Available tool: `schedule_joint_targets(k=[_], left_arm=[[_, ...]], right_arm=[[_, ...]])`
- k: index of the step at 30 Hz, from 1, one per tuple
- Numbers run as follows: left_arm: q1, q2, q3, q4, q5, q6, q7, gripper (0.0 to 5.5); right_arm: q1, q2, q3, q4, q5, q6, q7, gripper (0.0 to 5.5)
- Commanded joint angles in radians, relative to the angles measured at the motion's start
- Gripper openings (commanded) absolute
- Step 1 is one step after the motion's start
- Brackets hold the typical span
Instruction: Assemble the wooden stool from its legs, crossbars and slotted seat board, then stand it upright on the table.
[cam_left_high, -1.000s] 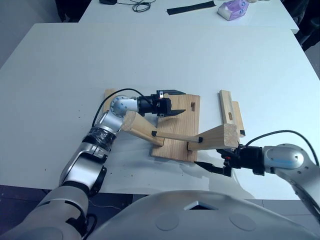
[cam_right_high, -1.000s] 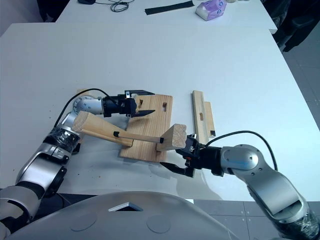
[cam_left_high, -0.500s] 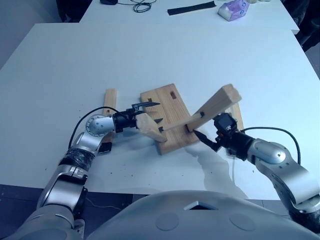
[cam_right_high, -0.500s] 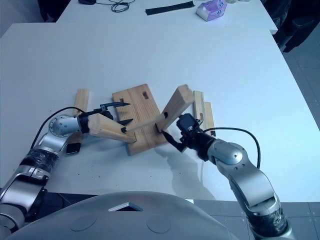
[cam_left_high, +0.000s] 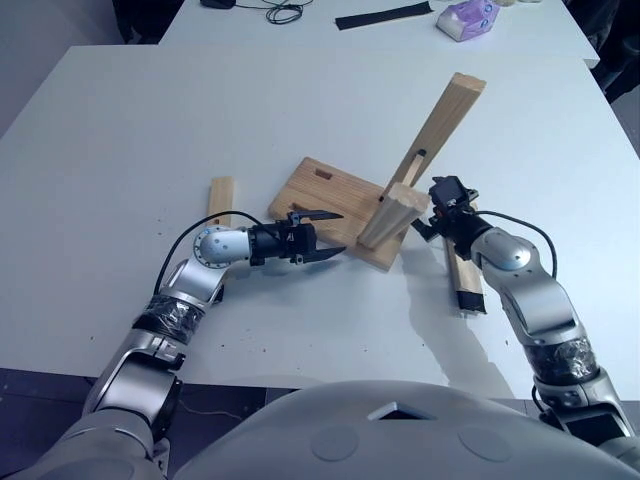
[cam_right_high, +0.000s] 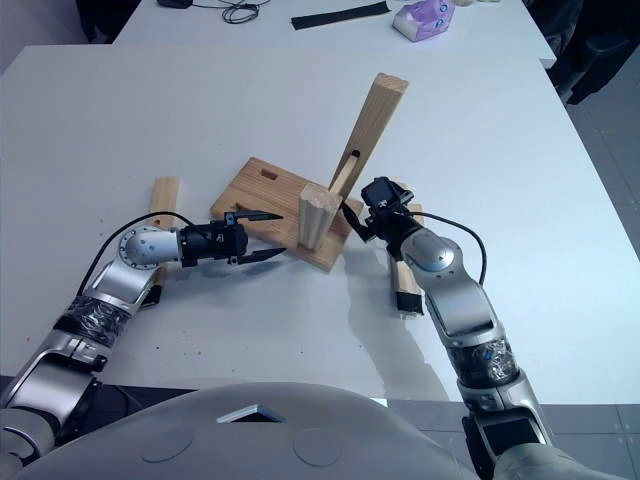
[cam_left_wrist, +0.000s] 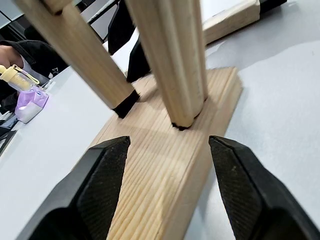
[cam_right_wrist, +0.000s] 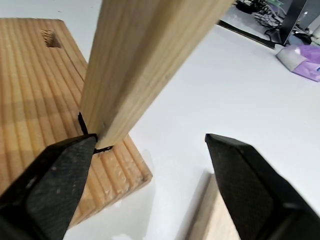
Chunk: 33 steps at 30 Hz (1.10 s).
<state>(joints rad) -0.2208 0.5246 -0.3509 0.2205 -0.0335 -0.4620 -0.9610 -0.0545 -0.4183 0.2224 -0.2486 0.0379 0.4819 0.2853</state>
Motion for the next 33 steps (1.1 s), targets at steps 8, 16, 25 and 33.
schedule_joint_targets(k=[8,16,25,33], left_arm=[[-0.361,-0.065,0.203,0.160,-0.122,0.197,0.108,2.94],[-0.578,-0.032,0.027,0.814,0.314,-0.192,0.425,2.94],[-0.456,-0.019,-0.081,0.985,0.482,-0.423,0.529,2.94],[-0.324,0.075,-0.090,0.892,0.383,-0.593,0.354,2.94]], right_arm=[[0.098,-0.092,-0.036,-0.132,-0.019,-0.029,0.116,3.99],[0.167,-0.223,0.018,-0.344,0.023,0.064,0.305,3.99],[0.174,-0.298,0.067,-0.491,0.062,0.152,0.413,3.99],[0.209,-0.304,0.095,-0.471,0.002,0.145,0.362,3.99]])
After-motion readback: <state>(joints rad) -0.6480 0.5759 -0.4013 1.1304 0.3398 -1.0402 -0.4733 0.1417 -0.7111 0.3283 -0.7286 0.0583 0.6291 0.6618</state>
